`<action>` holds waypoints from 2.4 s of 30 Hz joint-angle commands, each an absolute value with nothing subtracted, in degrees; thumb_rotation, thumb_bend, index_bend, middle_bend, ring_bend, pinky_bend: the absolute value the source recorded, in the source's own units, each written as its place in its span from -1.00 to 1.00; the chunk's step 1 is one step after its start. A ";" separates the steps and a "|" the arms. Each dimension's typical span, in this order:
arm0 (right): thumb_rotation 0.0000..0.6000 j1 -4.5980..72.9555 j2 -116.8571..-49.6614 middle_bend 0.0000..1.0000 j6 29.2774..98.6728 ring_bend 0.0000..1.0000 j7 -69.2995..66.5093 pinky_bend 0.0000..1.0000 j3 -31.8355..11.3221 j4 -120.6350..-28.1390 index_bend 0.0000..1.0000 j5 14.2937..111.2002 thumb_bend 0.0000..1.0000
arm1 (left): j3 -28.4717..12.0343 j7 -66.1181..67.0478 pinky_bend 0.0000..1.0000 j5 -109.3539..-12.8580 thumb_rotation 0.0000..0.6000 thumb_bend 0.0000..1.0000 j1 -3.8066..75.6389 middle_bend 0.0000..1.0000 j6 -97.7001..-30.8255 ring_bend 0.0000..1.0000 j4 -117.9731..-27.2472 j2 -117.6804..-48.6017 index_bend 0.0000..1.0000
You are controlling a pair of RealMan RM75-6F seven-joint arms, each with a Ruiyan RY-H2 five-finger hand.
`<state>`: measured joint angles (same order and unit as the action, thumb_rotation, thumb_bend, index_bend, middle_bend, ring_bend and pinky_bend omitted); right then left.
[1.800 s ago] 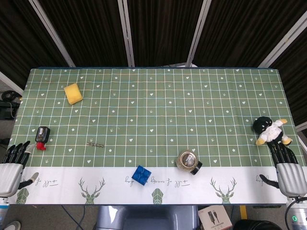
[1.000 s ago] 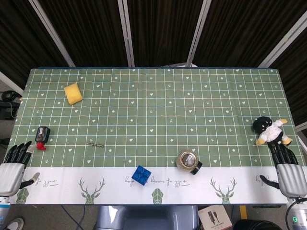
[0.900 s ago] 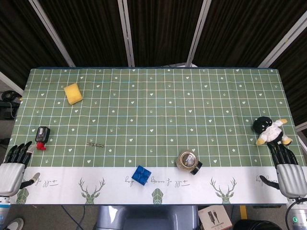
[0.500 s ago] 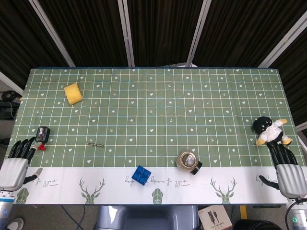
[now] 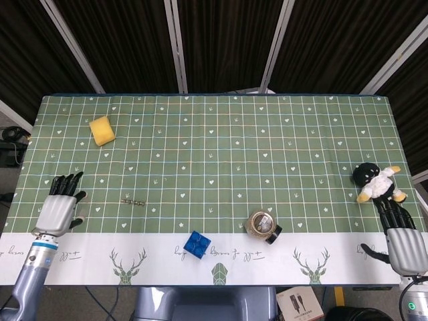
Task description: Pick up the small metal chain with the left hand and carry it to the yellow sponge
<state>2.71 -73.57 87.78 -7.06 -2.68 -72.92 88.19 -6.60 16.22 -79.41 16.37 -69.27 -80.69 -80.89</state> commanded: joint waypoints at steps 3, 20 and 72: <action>1.00 2.58 -73.40 -1.00 87.42 -1.00 -8.04 -0.76 -2.87 -73.06 -0.88 87.53 -0.92 | -8.09 22.34 -1.00 -76.23 1.00 -0.23 20.05 -1.00 -65.82 -1.00 -79.52 -85.11 -0.09; 1.00 2.32 -73.14 -1.00 88.21 -1.00 -9.75 -0.76 -3.41 -73.18 -0.88 87.33 -0.92 | -9.76 33.45 -1.00 -67.63 1.00 -0.36 26.19 -1.00 -61.62 -1.00 -73.87 -93.38 -0.05; 1.00 2.42 -73.13 -1.00 89.19 -1.00 -11.81 -0.77 -4.15 -72.63 -0.88 87.51 -0.92 | -8.04 35.80 -1.00 -62.55 1.00 -0.07 29.70 -1.00 -61.95 -1.00 -69.85 -96.90 0.14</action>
<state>2.42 -73.12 89.20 -11.81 -4.15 -72.63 87.50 -7.98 35.76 -62.37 29.59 -61.79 -69.69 -97.10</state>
